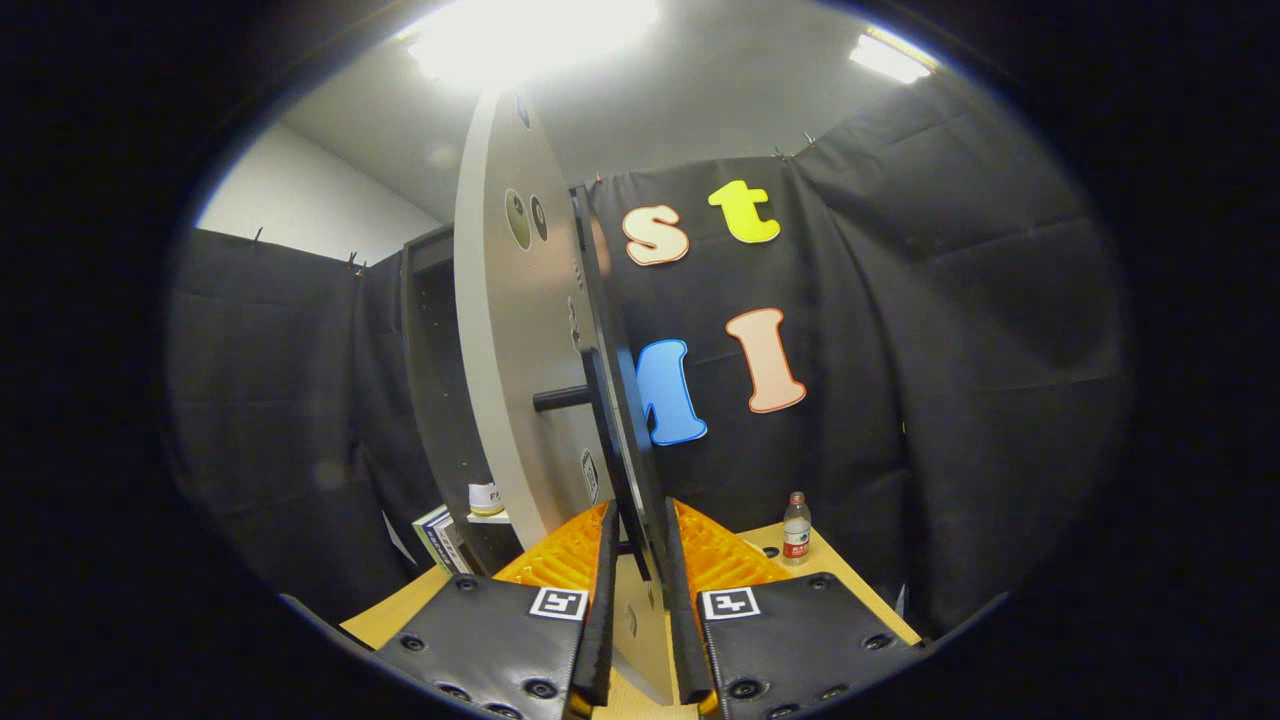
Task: Open the shoe cabinet door, grab the shoes and put them into the shoe cabinet, then close the shoe cabinet door.
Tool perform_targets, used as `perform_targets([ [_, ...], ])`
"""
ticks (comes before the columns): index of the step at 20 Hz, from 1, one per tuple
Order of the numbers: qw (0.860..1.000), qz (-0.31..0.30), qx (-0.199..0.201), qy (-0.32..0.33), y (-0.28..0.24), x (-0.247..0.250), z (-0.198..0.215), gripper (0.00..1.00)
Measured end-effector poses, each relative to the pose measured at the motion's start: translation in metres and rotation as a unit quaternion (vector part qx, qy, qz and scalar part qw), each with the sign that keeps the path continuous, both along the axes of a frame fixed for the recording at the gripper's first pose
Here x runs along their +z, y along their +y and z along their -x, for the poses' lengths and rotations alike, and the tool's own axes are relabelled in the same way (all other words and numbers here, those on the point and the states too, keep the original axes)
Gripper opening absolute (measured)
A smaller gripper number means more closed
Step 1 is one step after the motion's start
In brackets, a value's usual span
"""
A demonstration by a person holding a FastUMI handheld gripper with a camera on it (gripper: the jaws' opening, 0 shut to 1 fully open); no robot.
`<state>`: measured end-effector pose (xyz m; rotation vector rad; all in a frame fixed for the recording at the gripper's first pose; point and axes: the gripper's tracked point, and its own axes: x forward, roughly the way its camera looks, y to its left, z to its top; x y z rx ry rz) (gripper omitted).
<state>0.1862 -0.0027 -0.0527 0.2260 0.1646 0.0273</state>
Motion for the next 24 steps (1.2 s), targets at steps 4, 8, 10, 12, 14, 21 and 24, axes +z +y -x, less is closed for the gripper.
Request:
perform_targets([
  [4,1.0,0.018,-0.008,-0.017,0.0,0.018,0.023,0.47],
  [8,0.999,0.033,0.004,-0.036,0.024,0.022,0.039,0.72],
  [10,0.998,0.048,0.019,-0.041,0.043,0.02,0.047,0.85],
  [12,0.996,0.066,0.036,-0.04,0.061,0.011,0.051,0.97],
  [14,0.995,0.08,0.05,-0.035,0.075,0.0,0.054,0.97],
  [21,0.993,0.074,0.092,0.025,0.127,-0.063,0.049,0.98],
  [24,0.99,0.077,0.103,0.056,0.143,-0.096,0.045,0.98],
])
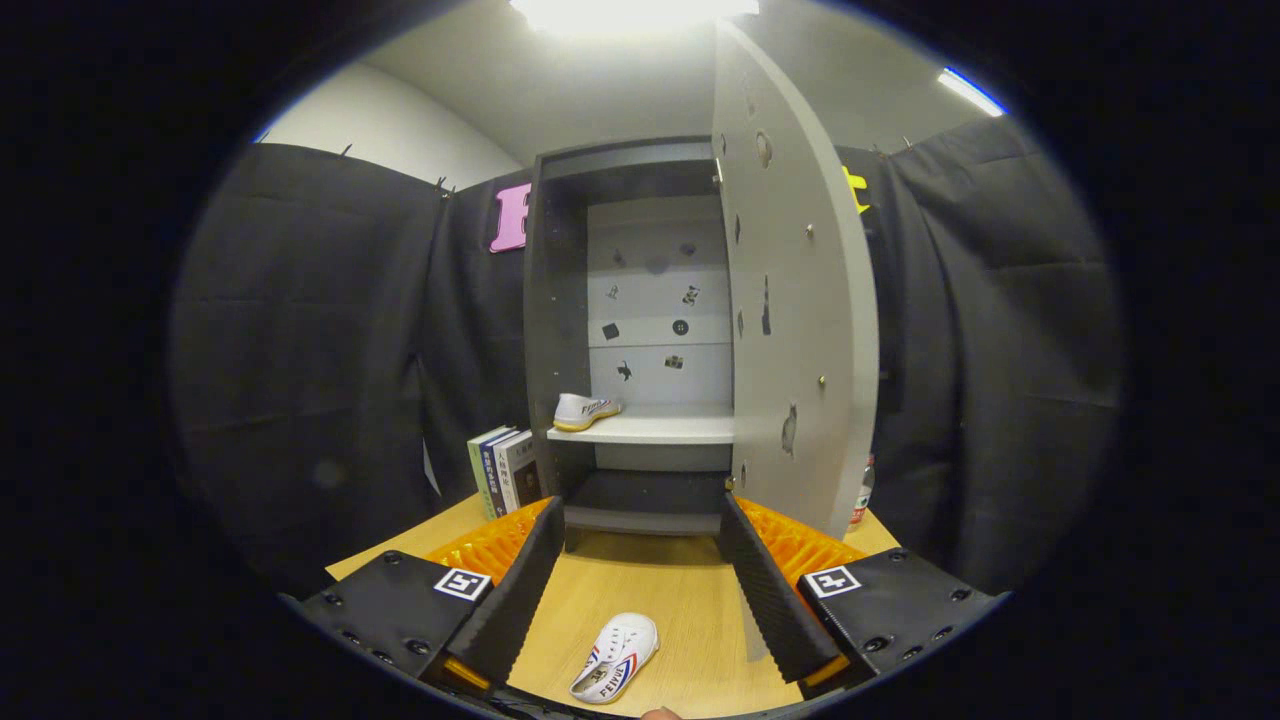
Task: Open the shoe cabinet door, grab the shoes and put them into the shoe cabinet, then close the shoe cabinet door.
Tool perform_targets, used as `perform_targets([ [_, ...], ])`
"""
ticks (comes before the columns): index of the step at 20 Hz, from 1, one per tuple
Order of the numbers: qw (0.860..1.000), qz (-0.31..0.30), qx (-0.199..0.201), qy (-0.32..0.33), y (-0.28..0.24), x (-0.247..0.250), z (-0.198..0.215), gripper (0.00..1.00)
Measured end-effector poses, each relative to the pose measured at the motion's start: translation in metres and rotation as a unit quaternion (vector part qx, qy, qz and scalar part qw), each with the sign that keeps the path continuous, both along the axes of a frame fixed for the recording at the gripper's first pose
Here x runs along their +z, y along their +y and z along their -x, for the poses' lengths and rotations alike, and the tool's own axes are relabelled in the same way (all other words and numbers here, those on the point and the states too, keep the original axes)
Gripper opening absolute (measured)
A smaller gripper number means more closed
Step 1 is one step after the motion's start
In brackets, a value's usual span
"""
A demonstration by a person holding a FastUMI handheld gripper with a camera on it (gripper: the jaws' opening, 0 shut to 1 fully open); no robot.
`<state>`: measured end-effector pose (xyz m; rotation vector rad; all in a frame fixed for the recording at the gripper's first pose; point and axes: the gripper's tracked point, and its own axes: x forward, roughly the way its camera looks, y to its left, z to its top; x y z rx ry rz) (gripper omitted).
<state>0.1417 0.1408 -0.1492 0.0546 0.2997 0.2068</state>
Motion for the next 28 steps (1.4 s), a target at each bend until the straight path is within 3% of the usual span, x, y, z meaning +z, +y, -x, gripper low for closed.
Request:
perform_targets([
  [13,0.987,0.004,0.017,0.162,0.05,-0.162,-0.015,0.98],
  [28,0.943,0.034,0.037,0.33,0.086,-0.303,0.013,0.98],
])
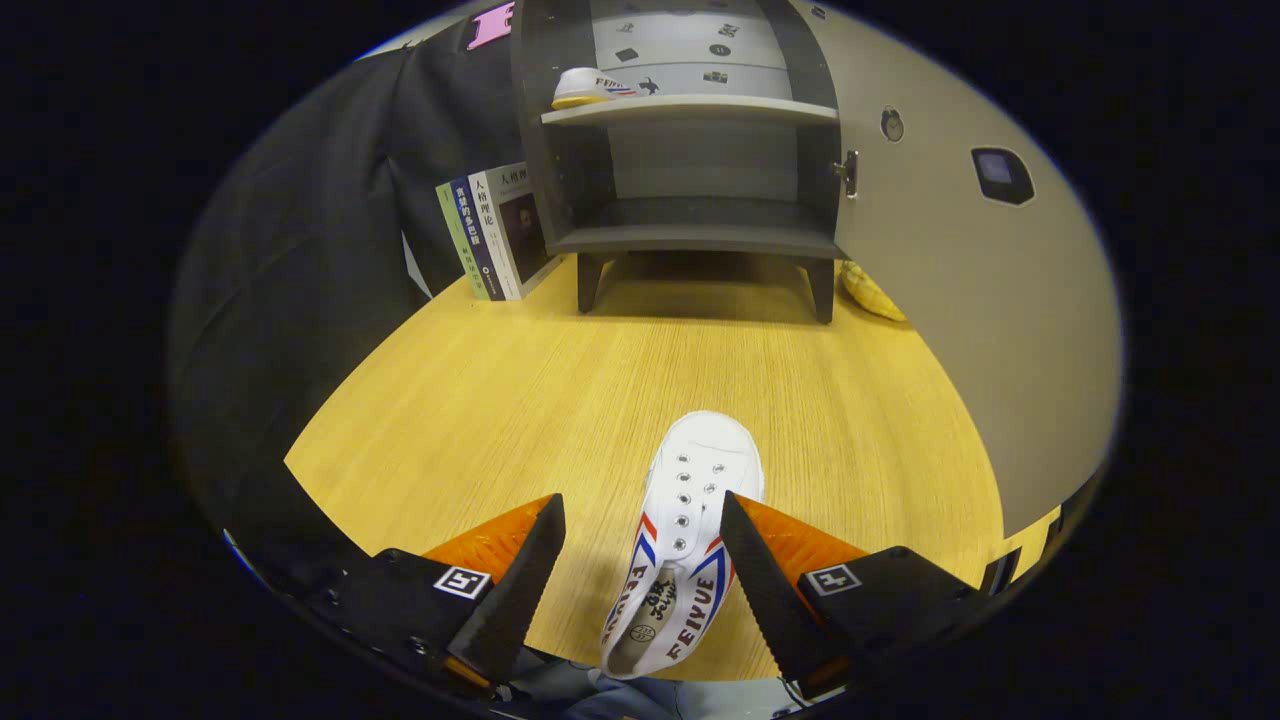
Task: Open the shoe cabinet door, grab the shoes and put them into the shoe cabinet, then close the shoe cabinet door.
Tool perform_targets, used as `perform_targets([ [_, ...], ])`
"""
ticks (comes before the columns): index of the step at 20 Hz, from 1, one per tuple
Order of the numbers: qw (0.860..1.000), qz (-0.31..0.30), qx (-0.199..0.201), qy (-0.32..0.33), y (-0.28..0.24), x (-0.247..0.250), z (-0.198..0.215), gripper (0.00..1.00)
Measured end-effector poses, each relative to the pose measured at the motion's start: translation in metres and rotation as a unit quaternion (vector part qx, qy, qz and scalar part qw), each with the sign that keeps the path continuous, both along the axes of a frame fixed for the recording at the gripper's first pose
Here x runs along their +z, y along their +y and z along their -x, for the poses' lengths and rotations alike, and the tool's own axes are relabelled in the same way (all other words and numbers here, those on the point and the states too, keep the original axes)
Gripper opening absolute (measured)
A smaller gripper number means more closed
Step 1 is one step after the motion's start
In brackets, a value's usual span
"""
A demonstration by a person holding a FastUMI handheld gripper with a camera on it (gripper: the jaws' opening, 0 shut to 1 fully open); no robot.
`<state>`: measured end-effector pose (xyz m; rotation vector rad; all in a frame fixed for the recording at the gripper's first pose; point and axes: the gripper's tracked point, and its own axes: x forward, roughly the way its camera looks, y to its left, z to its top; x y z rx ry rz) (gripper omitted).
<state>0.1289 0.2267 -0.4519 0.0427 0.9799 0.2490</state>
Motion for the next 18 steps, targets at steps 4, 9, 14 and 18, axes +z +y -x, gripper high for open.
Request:
perform_targets([
  [4,1.0,0.006,0.004,0.028,0.005,-0.019,0.006,0.98],
  [9,0.998,0.02,0.013,0.064,0.011,-0.043,0.014,0.96],
  [14,0.995,0.066,0.037,0.061,0.007,-0.057,0.015,0.74],
  [18,0.994,0.085,0.008,0.065,-0.003,-0.057,0.01,0.39],
])
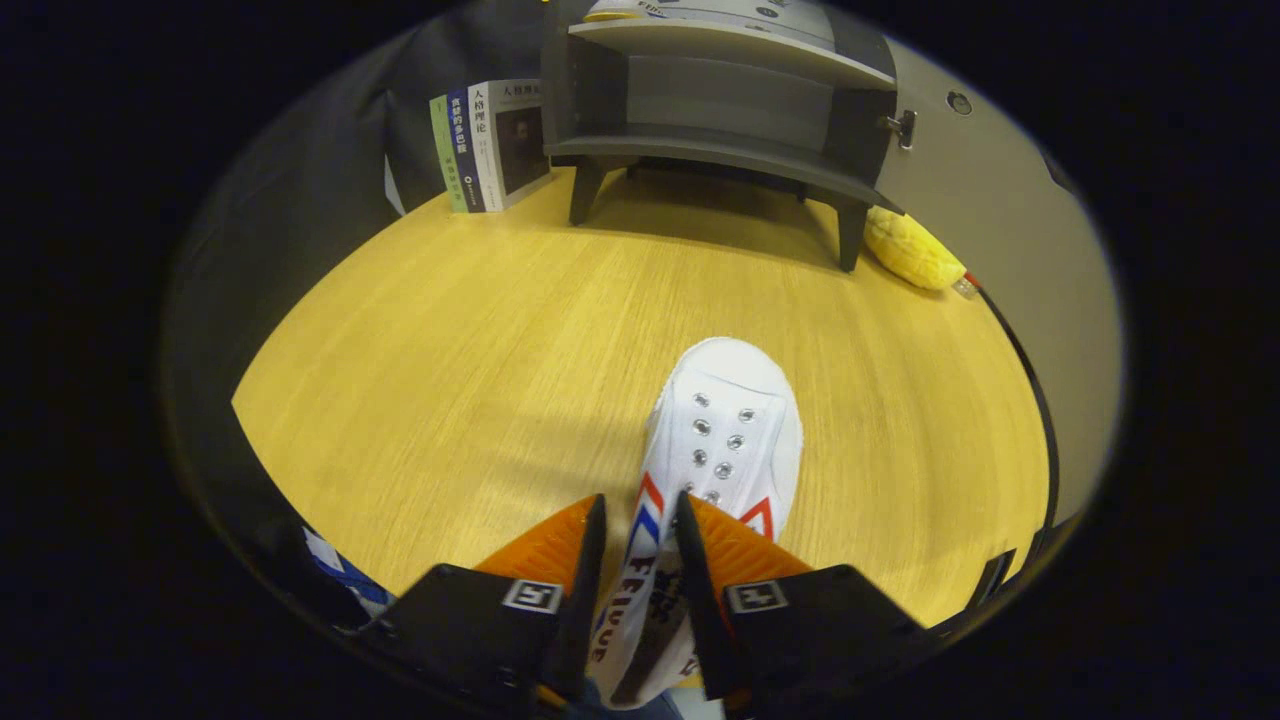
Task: Open the shoe cabinet door, grab the shoes and put them into the shoe cabinet, then close the shoe cabinet door.
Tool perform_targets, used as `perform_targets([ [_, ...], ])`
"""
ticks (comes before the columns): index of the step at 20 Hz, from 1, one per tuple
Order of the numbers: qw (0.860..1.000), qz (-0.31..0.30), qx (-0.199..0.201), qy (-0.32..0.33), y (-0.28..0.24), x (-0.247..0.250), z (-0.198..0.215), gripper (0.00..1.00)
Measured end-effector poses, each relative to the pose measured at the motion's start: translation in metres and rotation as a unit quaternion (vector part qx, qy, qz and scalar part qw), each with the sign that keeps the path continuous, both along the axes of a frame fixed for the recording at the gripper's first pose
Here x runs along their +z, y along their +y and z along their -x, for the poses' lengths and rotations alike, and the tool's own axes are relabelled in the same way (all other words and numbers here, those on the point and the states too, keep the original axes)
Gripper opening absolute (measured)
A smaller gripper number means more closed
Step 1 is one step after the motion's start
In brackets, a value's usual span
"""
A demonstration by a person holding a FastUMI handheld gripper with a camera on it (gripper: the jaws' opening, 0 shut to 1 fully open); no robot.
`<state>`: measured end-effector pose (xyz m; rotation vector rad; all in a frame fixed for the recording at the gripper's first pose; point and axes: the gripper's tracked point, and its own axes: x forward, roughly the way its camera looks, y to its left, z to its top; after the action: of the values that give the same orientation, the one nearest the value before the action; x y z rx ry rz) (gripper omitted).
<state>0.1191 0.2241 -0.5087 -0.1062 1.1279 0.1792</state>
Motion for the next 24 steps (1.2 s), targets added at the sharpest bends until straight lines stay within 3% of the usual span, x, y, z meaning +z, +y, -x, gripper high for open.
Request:
perform_targets([
  [1,1.0,-0.003,-0.004,0.001,0.001,-0.003,-0.001,0.28],
  [3,1.0,-0.025,-0.006,0.011,0.003,-0.004,0.002,0.28],
  [4,0.999,-0.04,-0.027,0.012,0.006,-0.004,0.002,0.13],
  [6,0.998,-0.046,-0.035,0.017,0.004,-0.008,-0.002,0.06],
  [8,0.998,-0.051,-0.017,0.009,0.003,-0.004,-0.001,0.02],
  [18,0.987,-0.139,-0.074,-0.028,0.0,0.044,-0.037,0.02],
  [24,0.976,-0.188,-0.083,-0.066,0.012,0.093,-0.064,0.01],
])
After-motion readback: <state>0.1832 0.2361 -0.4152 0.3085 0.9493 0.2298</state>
